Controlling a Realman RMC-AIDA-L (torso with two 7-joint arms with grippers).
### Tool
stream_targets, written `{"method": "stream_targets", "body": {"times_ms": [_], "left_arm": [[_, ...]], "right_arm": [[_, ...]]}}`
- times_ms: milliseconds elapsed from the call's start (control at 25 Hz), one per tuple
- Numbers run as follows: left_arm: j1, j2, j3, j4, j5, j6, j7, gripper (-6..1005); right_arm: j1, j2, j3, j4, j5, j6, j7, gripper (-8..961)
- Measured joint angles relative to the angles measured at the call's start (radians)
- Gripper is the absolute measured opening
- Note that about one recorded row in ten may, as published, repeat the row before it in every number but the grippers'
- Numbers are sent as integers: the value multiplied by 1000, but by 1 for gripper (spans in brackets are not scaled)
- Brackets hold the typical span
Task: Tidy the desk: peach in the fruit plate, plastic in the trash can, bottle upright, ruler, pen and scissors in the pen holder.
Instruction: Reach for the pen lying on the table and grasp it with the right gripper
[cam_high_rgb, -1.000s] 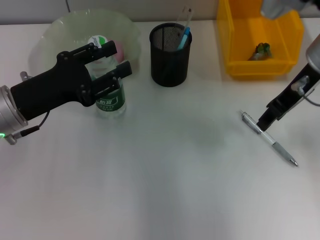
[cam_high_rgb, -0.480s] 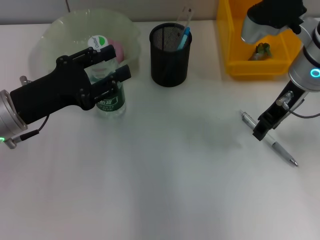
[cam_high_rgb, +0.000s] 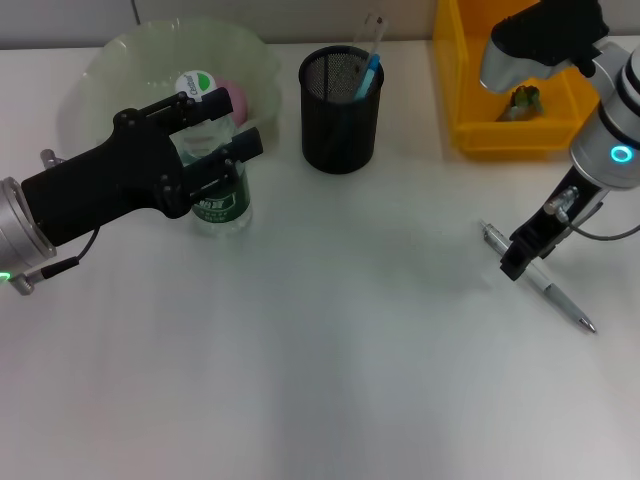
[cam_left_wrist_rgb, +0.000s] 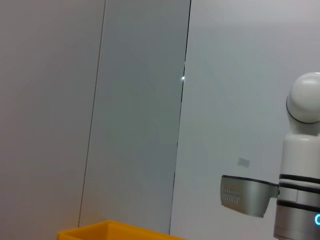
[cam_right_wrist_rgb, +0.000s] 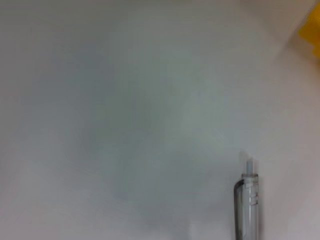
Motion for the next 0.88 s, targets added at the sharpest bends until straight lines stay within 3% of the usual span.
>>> {"method": "stream_targets", "body": {"times_ms": [880], "left_arm": [[1,0,0,0,0,-1,0,587]], "right_arm": [[-3,0,-2,51,-12,81,-6,464]]}}
